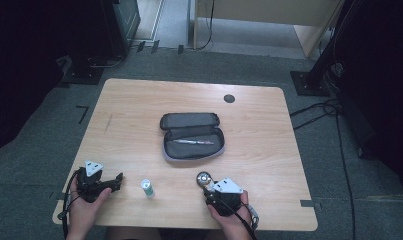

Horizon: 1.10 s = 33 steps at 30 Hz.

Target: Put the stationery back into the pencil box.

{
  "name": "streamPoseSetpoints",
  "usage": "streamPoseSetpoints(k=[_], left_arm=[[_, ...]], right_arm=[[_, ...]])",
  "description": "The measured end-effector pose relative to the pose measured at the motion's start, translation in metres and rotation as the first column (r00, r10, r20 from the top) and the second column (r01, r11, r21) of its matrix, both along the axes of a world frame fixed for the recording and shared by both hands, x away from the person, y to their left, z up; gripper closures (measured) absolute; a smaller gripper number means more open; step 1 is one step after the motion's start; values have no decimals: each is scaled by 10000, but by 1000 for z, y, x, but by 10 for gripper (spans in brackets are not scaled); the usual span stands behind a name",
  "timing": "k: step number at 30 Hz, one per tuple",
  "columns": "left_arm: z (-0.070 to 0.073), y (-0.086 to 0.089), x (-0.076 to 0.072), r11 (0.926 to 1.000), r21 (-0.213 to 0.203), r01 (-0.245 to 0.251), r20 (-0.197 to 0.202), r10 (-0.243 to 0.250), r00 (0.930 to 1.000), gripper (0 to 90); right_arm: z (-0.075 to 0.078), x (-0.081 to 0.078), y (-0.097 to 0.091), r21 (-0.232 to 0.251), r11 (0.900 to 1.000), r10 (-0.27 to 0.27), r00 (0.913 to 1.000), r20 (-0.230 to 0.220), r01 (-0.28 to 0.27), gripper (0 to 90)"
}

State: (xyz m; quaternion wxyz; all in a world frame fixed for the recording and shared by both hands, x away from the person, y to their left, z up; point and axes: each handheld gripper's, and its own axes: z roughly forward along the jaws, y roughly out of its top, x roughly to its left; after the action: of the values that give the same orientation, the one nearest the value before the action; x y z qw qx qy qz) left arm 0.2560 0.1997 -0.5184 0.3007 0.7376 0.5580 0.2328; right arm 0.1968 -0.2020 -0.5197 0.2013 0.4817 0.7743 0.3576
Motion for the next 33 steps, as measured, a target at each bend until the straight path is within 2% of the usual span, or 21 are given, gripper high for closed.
streamPoseSetpoints(k=[5,8,15,24,25,26,33], left_arm=[[0,0,0,10000,2,-2,0,2,10000,95],[0,0,0,10000,2,-1,-2,1,10000,95],[0,0,0,10000,3,-2,1,2,10000,95],[0,0,0,10000,4,-2,-1,2,10000,95],[0,0,0,10000,6,-2,-1,2,10000,95],[0,0,0,10000,5,-2,-1,2,10000,95],[0,0,0,10000,6,0,-1,0,10000,95]], right_arm=[[-1,3,2,72,9999,-132,9999,-41,133,425],[-1,5,3,12,9995,-309,9995,-11,309,421],[-2,6,5,16,10000,-85,9998,184,84,498],[-2,6,5,93,9999,-53,9998,205,51,535],[-1,6,3,236,9997,-27,9997,254,21,782],[0,5,2,427,9991,-84,9995,298,71,755],[-1,8,-1,448,9985,-311,9994,125,306,714]])
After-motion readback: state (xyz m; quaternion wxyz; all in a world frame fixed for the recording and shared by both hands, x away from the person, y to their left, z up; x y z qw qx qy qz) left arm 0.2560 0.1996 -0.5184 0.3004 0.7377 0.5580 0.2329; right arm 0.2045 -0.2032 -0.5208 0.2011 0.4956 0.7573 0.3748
